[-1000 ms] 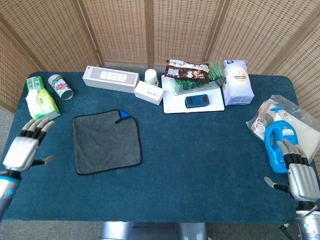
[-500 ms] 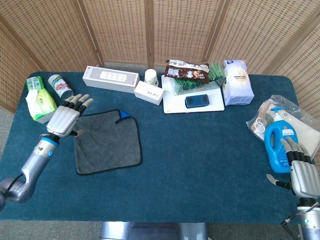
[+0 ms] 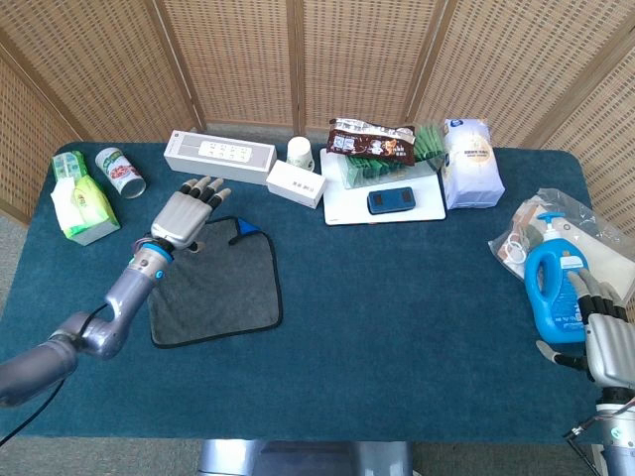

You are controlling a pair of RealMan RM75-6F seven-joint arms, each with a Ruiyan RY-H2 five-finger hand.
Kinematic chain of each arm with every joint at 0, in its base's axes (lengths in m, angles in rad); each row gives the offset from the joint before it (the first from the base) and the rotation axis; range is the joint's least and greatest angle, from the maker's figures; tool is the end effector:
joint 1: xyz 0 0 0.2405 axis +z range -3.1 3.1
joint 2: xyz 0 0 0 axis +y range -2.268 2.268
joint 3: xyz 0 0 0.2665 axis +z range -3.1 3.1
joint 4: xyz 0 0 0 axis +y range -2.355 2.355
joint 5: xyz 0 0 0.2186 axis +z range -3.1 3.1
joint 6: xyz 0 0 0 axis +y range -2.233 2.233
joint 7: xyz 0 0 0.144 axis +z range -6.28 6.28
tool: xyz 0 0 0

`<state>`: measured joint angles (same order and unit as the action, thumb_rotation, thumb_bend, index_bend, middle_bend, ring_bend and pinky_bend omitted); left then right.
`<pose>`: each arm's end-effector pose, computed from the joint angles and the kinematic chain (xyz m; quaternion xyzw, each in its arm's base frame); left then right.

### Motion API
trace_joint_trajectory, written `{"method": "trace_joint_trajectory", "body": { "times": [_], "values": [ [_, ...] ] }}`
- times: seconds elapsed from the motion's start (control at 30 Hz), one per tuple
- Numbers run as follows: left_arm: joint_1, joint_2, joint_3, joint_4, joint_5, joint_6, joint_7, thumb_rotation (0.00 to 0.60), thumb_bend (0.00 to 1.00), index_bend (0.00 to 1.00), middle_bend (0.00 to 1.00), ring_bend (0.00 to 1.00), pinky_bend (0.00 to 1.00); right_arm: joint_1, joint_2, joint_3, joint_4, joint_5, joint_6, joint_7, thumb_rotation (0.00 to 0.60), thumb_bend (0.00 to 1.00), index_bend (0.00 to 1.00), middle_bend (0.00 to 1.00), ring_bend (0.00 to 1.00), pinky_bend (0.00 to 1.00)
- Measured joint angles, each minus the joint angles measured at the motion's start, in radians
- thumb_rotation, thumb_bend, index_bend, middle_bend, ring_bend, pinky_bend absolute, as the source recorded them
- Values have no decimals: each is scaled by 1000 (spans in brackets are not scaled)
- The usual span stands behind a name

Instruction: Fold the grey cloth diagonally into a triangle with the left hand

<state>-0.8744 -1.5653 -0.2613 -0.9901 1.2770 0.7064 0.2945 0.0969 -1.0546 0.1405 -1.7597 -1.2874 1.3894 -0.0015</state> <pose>-0.1840 0.4593 0.0155 -0.7876 -0.2349 -0.2736 0.4996 -0.3193 -0.2012 0.1719 0.5206 -0.4601 0.3855 0.6072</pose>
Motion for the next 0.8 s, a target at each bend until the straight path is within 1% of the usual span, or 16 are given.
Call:
{"method": "trace_joint_trajectory", "body": {
  "times": [0.17, 0.3, 0.4, 0.6, 0.8],
  "values": [
    [-55, -83, 2, 106, -39, -54, 22, 600, 103, 115, 0, 0, 157, 3, 0, 8, 10, 13, -6, 12, 600, 0, 0, 0, 0, 0],
    [-101, -154, 10, 198, -59, -92, 36, 600, 103, 141, 0, 0, 158, 2, 2, 13, 14, 22, -5, 22, 600, 0, 0, 0, 0, 0],
    [-126, -191, 18, 245, -65, -109, 38, 600, 104, 149, 0, 0, 158, 0, 4, 16, 17, 27, -3, 30, 600, 0, 0, 0, 0, 0],
    [-154, -227, 34, 298, -67, -122, 34, 600, 104, 159, 0, 0, 157, -2, 6, 15, 23, 25, -2, 37, 600, 0, 0, 0, 0, 0],
    [-165, -239, 44, 317, -69, -123, 40, 600, 111, 171, 0, 0, 158, -2, 5, 14, 24, 20, -1, 38, 600, 0, 0, 0, 0, 0]
  ]
}}
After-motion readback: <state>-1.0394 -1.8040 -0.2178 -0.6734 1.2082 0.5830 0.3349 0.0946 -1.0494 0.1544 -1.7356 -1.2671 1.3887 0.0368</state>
